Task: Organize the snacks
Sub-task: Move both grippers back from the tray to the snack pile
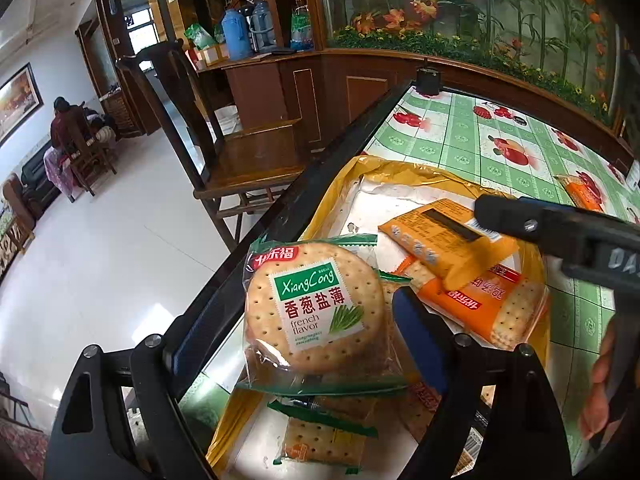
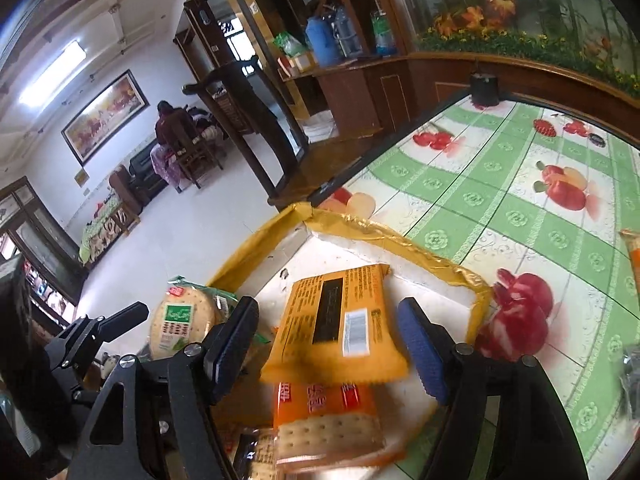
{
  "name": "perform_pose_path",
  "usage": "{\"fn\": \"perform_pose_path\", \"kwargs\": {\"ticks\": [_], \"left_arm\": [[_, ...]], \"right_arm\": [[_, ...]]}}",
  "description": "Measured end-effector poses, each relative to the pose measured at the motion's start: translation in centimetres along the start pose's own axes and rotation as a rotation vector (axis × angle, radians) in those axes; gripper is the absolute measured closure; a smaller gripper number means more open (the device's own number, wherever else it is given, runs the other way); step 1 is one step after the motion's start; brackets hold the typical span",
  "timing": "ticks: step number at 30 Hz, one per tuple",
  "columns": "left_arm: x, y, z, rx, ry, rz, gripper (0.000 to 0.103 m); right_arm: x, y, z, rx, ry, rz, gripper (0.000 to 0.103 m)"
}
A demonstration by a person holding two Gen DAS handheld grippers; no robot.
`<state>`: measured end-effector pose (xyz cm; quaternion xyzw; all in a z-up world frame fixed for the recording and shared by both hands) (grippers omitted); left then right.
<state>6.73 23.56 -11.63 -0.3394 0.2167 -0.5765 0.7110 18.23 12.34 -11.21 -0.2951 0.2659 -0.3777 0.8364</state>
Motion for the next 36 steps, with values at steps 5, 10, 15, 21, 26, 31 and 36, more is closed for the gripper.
{"fn": "perform_pose_path", "kwargs": {"ticks": [5,10,15,21,26,31,36], "left_arm": [[1.1,-0.3,0.2,0.005,0.015,-0.01,0.014],[2.5,-0.9,0.4,0.011,0.033,-0.038,0.014],[4.0,-1.9,1.3,0.037,0.037,-0.076,0.014],[7.0,-2.2,2.2,0.054,0.05,-0.121,0.014],[11.8,-2.0,2.6,0.046,0.121,-0.17,0.014],[16.4,-1.6,2.7,0.028,0.173,-0.23,0.014],[20.8,-1.5,2.8,0.02,0.234,-0.283,0.014]], "right_arm": [[1.3,-2.8,0.3,0.045,0.026,0.006,0.029],[3.9,-5.0,-0.2,0.073,0.062,-0.017,0.028],[7.7,-7.6,-1.2,0.105,0.117,-0.045,0.028],[13.8,-11.5,-2.8,0.152,0.197,-0.122,0.025],[19.6,-14.3,-4.5,0.172,0.287,-0.187,0.025],[24.1,-16.7,-6.5,0.186,0.35,-0.242,0.024],[27.7,-18.9,-8.4,0.196,0.401,-0.286,0.024]]}}
Point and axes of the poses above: each gripper's, at about its wrist camera, not at the fingertips, and y roughly the way its jaws point, x to its right, z to its top, the point moved 9 cm from there along y, roughly the way its jaws point, and after that the axes turned 15 degrees about -z, right-handed, at the moved point
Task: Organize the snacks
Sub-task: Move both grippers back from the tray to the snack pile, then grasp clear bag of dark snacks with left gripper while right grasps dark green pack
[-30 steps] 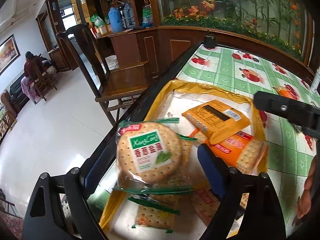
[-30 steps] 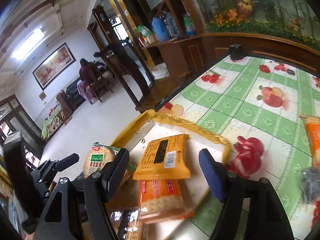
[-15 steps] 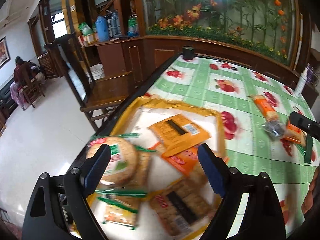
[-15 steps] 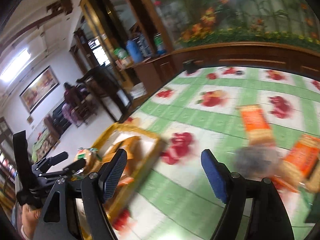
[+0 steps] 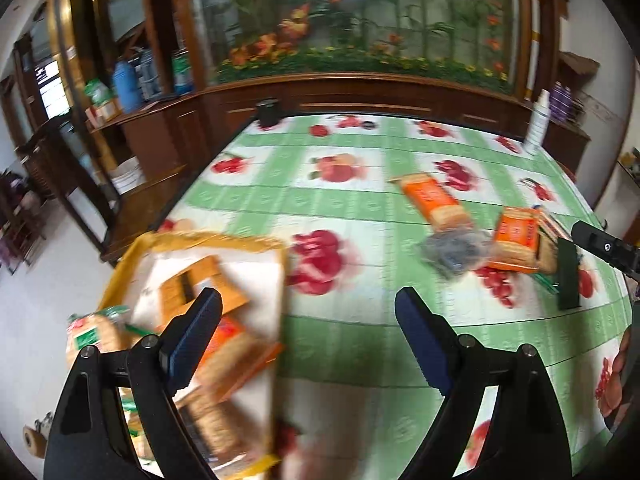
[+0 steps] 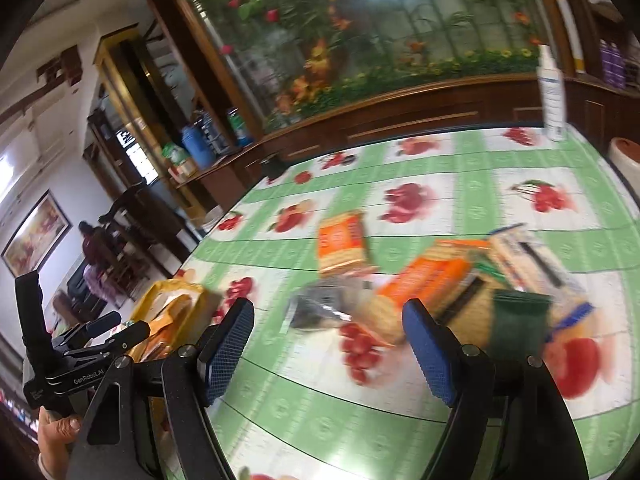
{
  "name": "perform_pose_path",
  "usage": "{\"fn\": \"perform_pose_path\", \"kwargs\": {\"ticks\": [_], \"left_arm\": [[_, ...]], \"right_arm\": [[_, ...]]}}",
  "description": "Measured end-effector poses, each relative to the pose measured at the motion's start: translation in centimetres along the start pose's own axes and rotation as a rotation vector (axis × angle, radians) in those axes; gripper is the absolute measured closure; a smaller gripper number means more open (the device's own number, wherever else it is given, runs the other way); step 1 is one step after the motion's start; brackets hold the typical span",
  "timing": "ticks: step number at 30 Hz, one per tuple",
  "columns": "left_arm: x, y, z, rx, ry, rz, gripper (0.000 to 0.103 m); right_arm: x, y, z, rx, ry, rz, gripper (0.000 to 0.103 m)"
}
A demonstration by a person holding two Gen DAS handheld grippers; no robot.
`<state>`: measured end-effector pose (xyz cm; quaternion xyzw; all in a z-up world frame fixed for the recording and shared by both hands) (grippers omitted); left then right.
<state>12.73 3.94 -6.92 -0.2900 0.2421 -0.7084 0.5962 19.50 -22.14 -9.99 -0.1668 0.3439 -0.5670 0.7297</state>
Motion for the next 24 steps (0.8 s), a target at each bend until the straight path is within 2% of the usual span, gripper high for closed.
{"fn": "perform_pose_path", "kwargs": {"ticks": [4,11,18,24], "left_arm": [[3.1,1.8,1.0,0.001,0.057,-0.068,0.014],[6.7,5.2,1.6,-0.038,0.133,-0.133,0.014],[8.4,7.5,1.8,-0.079,0.187,-0.184,0.014],[9.1,9.7,1.6,-0.123,0.225,-0.206,0.014]], "right_arm": [[3.5,-0.9,-0.2,0.006,0.042,-0.031,0.024],[7.6,-1.8,-1.2,0.001,0.072,-0.117,0.021],[10.3,-1.0,-3.2,-0.04,0.058,-0.246,0.02],[10.4,1.2,-3.9,-0.075,0.015,-0.317,0.02]]}}
Point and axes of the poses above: each gripper's, at about its wrist camera, not at the fingertips, and y roughly the way its jaws point, x to its right, z to its top, the point moved 9 cm from there along y, roughly the way its jaws point, and after that the axes turned 15 degrees about -z, right-handed, at the moved point
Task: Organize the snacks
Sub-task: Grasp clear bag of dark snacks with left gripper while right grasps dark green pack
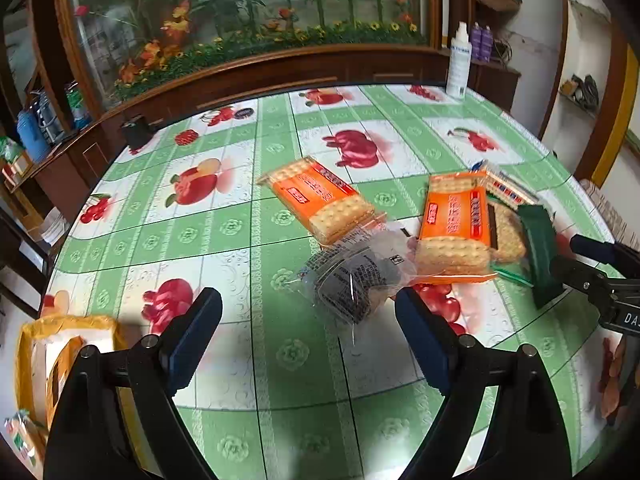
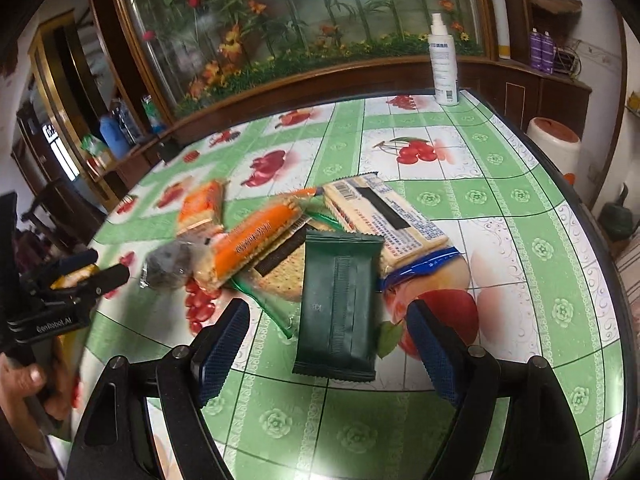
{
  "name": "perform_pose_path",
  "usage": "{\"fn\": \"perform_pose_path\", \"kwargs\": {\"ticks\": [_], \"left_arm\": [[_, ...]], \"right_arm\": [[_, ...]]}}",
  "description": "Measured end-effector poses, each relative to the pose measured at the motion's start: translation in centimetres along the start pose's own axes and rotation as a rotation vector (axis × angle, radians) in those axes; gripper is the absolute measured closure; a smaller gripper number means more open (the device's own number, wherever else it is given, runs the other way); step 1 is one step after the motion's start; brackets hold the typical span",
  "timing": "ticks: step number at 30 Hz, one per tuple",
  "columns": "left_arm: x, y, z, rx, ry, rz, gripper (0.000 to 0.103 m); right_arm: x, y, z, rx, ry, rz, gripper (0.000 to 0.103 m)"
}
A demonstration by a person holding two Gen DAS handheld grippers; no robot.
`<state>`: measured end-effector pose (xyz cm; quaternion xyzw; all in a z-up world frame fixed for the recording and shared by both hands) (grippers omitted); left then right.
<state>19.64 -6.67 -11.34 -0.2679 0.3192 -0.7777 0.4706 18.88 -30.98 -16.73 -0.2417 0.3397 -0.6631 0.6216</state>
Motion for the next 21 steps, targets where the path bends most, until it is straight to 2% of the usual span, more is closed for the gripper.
{"fn": "perform_pose_path", "kwargs": {"ticks": [3,7,12,19,21], "left_arm": [[0.2,0.9,0.0,-0.023,0.025,-0.003,0.014],[1.0,1.7,0.3,-0.037,0.076,-0.024,0.014],[2.0,3.3,0.9,-0.081,0.165,-0.015,0.014],[2.3,5.8,0.2,-0.158,0.188,-0.034,0.014],[2.3,6.0,0.2,-0.149,0.173,-0.055,0.014]], "right_arm": [[-0.5,0.9,-0.3,-0.014,-0.021,-0.028,0.02],[-0.7,1.5,-0.3,-0.02,-0.018,-0.021,0.02],[-0.6,2.1,-0.3,-0.031,-0.009,-0.017,0.02],[-0.9,2.8,-0.6,-0.048,-0.027,-0.026,0.02],[-0.9,3.0,-0.5,-0.052,-0.029,-0.029,0.02]]}}
Point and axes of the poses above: each gripper's, at about its wrist camera, not at the fingertips, and y roughly the way its jaws point, x to its right, z to its top, the point moved 9 cm from there along y, roughly the way its jaws point, and after that the axes turned 15 degrees about -z, right-handed, at the moved point
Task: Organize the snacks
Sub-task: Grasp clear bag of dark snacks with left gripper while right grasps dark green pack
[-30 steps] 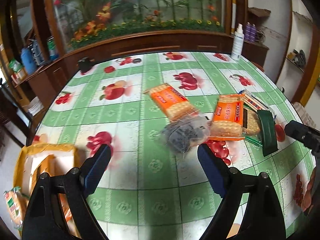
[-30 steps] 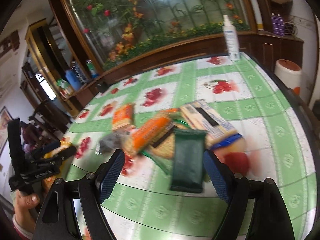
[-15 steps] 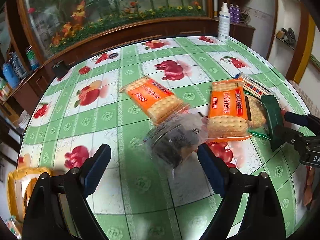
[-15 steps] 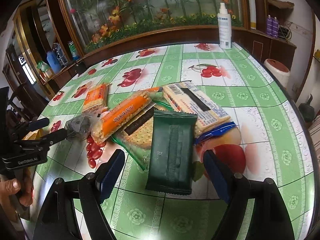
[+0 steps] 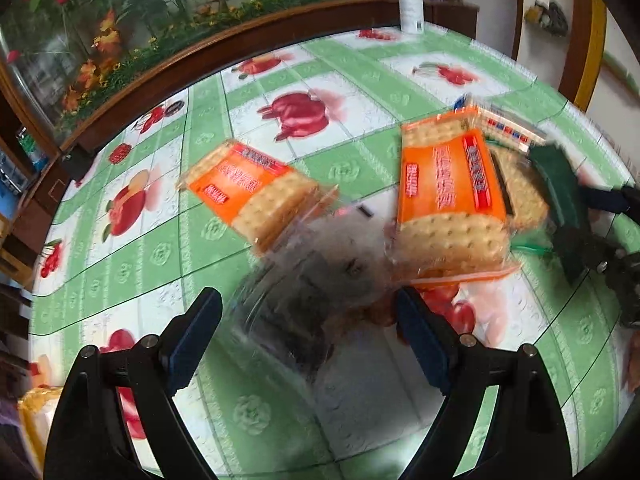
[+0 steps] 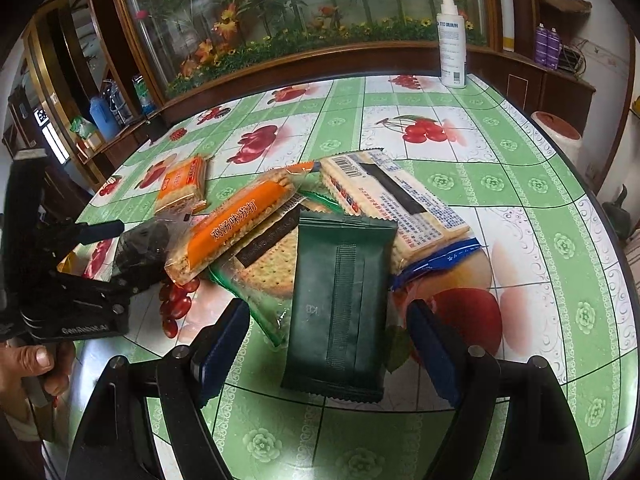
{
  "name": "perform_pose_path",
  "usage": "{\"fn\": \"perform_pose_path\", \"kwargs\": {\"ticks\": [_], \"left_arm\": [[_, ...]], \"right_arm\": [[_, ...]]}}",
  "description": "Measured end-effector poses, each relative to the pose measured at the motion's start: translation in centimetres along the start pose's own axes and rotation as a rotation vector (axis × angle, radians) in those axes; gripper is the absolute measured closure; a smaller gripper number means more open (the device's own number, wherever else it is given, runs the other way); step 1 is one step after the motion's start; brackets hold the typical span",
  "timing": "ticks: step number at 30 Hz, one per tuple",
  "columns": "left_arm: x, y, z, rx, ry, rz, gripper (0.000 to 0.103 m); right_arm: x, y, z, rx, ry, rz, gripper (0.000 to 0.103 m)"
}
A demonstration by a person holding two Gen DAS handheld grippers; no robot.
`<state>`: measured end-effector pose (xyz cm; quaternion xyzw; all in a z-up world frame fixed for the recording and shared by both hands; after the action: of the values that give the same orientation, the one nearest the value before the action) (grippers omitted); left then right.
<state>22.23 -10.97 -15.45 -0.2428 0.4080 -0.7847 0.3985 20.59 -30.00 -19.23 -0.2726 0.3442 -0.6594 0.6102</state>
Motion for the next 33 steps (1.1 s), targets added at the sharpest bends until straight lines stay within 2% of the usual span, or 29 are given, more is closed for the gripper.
{"fn": "perform_pose_path", "kwargs": {"ticks": [6,16,17,19,21,23,29,33], "left_arm": [[-0.4,0.3,0.2,-0.004,-0.051,-0.04,0.014],[0.5,0.3,0.1,0.013,-0.022,-0.066,0.014],[0.6,0.3,0.0,0.013,-0.025,-0.071,0.019],[0.6,0.2,-0.1,0.016,-0.039,-0.076,0.023],[0.6,0.0,-0.2,0.017,-0.05,-0.078,0.027],[0.6,-0.1,-0.3,0.015,-0.057,-0.077,0.034],[0.8,-0.5,-0.8,0.025,-0.076,-0.083,0.044],[0.9,-1.0,-0.9,0.037,-0.077,-0.083,0.047]], "right_arm": [[-0.1,0.7,0.1,-0.012,-0.011,-0.016,0.022],[-0.4,0.8,0.4,-0.002,-0.035,-0.027,0.037],[-0.4,0.7,0.4,0.0,-0.037,-0.025,0.039],[-0.4,0.6,0.4,0.004,-0.038,-0.018,0.051],[-0.5,0.5,0.4,0.003,-0.036,-0.007,0.056],[-0.3,0.5,0.4,0.001,-0.032,-0.002,0.056],[0.0,0.3,0.4,0.0,-0.007,0.022,0.057],[0.2,0.1,0.6,0.006,0.004,0.041,0.057]]}}
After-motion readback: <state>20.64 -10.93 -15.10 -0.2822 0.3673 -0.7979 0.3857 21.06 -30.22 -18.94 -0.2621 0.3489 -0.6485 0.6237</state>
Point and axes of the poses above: each gripper's, at about its wrist camera, not at the fingertips, and y roughly the way its jaws point, x to its right, z to its top, the point moved 9 cm from there along y, roughly the way its jaws point, and after that the axes turned 15 degrees about -z, right-handed, at the moved point
